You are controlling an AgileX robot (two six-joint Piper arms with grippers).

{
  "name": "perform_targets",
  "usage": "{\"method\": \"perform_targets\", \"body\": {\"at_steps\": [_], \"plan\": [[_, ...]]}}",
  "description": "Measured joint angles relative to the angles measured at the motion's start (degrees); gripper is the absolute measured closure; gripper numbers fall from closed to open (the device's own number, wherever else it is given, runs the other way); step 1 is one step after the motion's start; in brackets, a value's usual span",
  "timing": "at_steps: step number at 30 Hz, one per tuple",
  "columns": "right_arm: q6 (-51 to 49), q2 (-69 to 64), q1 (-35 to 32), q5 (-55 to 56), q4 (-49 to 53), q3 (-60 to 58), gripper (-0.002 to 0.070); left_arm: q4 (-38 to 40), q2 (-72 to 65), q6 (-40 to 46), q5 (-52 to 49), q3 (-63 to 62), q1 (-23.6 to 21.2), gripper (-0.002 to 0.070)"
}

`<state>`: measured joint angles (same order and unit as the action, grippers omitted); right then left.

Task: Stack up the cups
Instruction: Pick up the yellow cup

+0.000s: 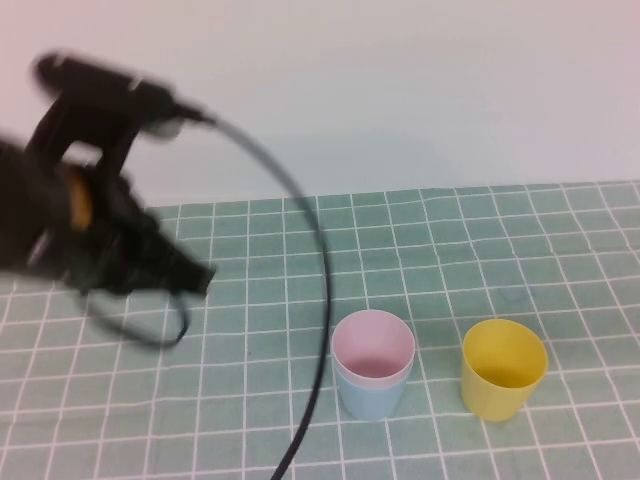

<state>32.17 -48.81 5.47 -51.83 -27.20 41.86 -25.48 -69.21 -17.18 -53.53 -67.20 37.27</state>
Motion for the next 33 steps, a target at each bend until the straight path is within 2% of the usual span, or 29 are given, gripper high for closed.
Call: {"method": "perform_targets", "body": {"at_steps": [5, 7, 9, 14, 18, 33], "plan": [[-0.19, -11.59, 5.99, 1.28, 1.23, 6.79, 0.0673, -3.89, 7.72, -8.51, 1.51, 10.27, 0.0, 0.0675], [-1.09, -16.43, 8.41, 1.57, 2.71, 9.64, 0.0649, -4.59, 9.82, -10.57, 1.61, 12.74, 0.0, 0.0675], [-2.96, -21.36, 10.67, 2.45, 5.47, 12.52, 0.0602, -4.72, 11.5, -11.46, 1.63, 14.43, 0.0, 0.0676], [-7.55, -33.94, 13.04, 3.69, 10.73, 19.67, 0.0416, -4.03, 12.35, -11.86, 1.17, 15.0, 0.0, 0.0675], [-8.95, -40.24, 13.23, 4.3, 13.63, 23.06, 0.0337, -4.03, 12.35, -12.82, 1.17, 15.0, 0.0, 0.0675], [-10.38, -50.31, 13.28, 7.94, 17.64, 24.38, 0.0321, -4.27, 12.35, -14.89, 0.69, 15.0, 0.0, 0.0676]]}}
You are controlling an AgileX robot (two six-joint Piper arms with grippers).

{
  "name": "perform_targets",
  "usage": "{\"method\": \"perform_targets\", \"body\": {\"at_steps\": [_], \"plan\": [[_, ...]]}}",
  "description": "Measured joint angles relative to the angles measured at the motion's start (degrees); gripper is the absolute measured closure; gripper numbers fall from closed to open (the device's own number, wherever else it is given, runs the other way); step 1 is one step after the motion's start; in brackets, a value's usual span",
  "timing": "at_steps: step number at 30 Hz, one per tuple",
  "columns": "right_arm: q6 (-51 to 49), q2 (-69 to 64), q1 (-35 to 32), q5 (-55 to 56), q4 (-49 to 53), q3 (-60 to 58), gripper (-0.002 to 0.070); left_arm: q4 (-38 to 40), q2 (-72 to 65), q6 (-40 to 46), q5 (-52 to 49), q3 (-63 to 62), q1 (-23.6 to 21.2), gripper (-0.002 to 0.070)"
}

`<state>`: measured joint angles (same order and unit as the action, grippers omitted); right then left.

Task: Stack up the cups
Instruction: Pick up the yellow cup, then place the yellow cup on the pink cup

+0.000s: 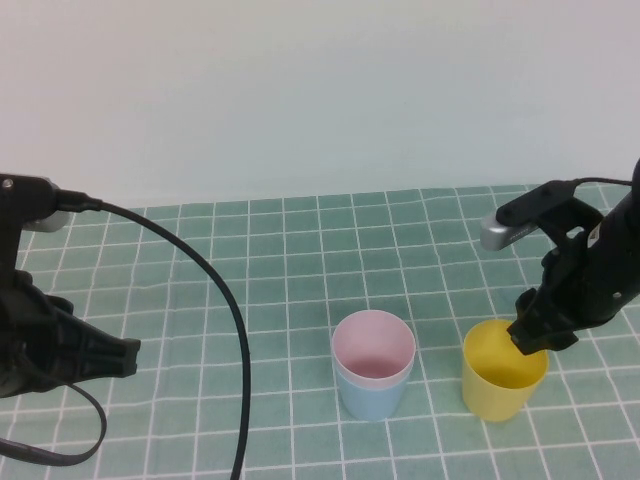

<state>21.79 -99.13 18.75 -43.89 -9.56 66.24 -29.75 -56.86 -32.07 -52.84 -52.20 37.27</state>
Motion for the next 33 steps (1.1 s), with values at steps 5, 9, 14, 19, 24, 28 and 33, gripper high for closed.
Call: {"method": "perform_targets", "body": {"at_steps": [5, 9, 14, 19, 24, 28, 33], "plan": [[0.0, -2.64, 0.0, 0.6, 0.0, 0.0, 0.0371, 0.0, 0.0, 0.0, -0.07, 0.0, 0.0, 0.0676], [0.0, -3.27, 0.0, 0.64, 0.0, 0.04, 0.0545, 0.0, 0.0, 0.0, -0.07, 0.0, 0.0, 0.0676], [0.0, -3.31, 0.0, -2.51, 0.14, 2.8, 0.0649, 0.0, 0.0, 0.0, -0.12, 0.0, 0.0, 0.0676], [-0.01, -3.4, 0.39, -12.15, 1.43, 11.16, 0.065, 0.0, 0.0, 0.2, -0.12, 0.0, 0.0, 0.0676], [-0.98, -1.98, 3.7, -19.29, 2.19, 22.84, 0.065, 0.0, 0.0, 0.26, -0.12, 0.0, 0.0, 0.0676], [-1.67, -1.46, 9.41, -21.62, 2.19, 31.08, 0.065, 0.0, 0.0, 0.26, -0.12, 0.0, 0.0, 0.0676], [-2.82, -4.06, 14.54, -22.41, 2.08, 34.72, 0.065, 0.0, 0.26, 0.26, -0.12, 0.0, 0.0, 0.0676]]}}
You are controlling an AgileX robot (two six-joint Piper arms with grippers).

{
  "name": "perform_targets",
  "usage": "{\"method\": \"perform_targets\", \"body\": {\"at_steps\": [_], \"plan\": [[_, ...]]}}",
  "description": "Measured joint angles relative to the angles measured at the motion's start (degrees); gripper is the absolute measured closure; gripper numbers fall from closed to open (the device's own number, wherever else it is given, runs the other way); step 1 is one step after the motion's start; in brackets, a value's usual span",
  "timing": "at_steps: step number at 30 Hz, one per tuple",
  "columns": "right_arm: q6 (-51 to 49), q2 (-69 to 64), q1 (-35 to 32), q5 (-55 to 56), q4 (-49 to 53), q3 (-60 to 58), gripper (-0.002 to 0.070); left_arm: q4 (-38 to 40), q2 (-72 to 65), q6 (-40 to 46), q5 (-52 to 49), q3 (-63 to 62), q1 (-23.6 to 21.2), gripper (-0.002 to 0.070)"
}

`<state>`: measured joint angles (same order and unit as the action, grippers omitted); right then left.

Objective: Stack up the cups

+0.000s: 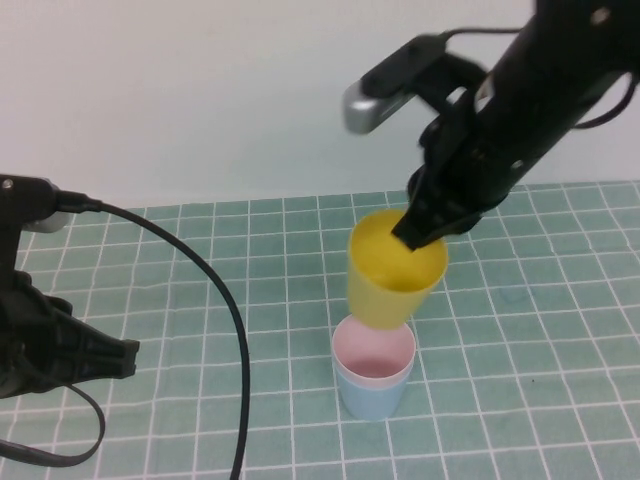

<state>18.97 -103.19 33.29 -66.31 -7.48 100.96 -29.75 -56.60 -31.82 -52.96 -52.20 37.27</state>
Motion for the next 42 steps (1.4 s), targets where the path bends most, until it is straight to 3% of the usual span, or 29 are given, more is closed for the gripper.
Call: {"method": "perform_targets", "body": {"at_steps": [6, 20, 27, 32, 34, 39, 42], "plan": [[-0.26, -5.11, 1.01, -0.12, 0.0, 0.08, 0.065, 0.0, 5.51, 0.0, 0.0, 0.0, 0.0, 0.0676], [-0.39, -9.3, 1.01, 0.1, 0.0, 0.08, 0.0645, -0.08, 34.45, 0.0, -0.09, 0.0, -1.23, 0.0676], [-1.37, -9.33, 1.01, 0.1, 0.0, 0.08, 0.0487, -1.5, 45.01, 0.0, -0.22, 0.0, -1.82, 0.0676], [-3.21, -8.73, 1.01, 0.1, 0.0, 0.08, 0.0446, -1.75, 49.36, 0.25, -0.22, 0.0, -1.88, 0.0676], [-3.98, -7.34, 1.01, 0.1, 0.0, 0.08, 0.0455, -1.35, 50.92, 0.25, -0.43, 0.0, -2.89, 0.0676], [-4.66, 0.83, 1.01, -0.14, 0.0, 0.08, 0.0624, -1.5, 54.78, 0.25, -0.36, 0.0, -7.92, 0.0676], [-5.03, 6.24, 1.01, 0.48, 0.0, 0.08, 0.0659, -1.26, 56.96, 0.25, -0.36, 0.0, -12.26, 0.0676]]}}
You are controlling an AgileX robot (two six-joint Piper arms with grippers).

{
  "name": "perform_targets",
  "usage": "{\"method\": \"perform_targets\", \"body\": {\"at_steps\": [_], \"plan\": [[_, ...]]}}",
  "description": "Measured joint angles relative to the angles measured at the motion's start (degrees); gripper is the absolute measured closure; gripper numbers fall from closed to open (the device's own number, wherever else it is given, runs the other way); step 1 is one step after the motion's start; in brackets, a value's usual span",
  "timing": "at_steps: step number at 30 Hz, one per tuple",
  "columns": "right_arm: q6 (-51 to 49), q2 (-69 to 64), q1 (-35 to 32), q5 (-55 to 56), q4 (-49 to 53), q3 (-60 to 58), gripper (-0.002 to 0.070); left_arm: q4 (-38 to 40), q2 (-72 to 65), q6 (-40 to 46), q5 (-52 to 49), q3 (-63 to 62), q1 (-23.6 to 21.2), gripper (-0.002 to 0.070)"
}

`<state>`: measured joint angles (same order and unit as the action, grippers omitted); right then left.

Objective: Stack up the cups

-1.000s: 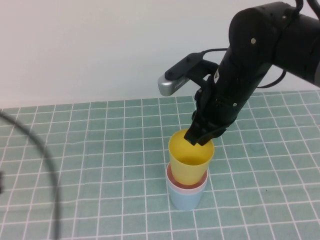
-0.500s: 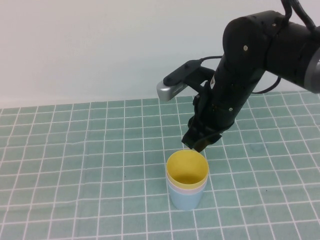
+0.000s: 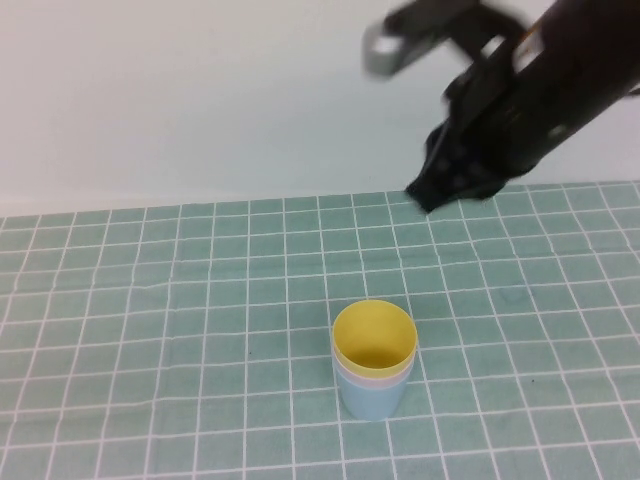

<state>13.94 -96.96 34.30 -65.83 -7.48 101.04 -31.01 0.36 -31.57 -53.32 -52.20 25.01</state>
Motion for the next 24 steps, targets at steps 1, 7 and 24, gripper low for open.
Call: {"method": "perform_targets", "body": {"at_steps": [1, 7, 24], "plan": [[-0.13, 1.41, 0.0, 0.11, 0.0, 0.0, 0.0664, 0.0, 0.69, 0.0, 0.12, 0.0, -1.66, 0.0676], [-0.68, 7.99, 0.0, 0.24, -1.01, 0.13, 0.0673, 1.0, 1.21, -0.22, 0.12, 0.14, -12.19, 0.0676], [3.63, 21.95, -2.8, 17.87, 9.01, -13.59, 0.0678, 6.15, 1.1, -0.67, 0.4, 4.88, -27.04, 0.0676]]}}
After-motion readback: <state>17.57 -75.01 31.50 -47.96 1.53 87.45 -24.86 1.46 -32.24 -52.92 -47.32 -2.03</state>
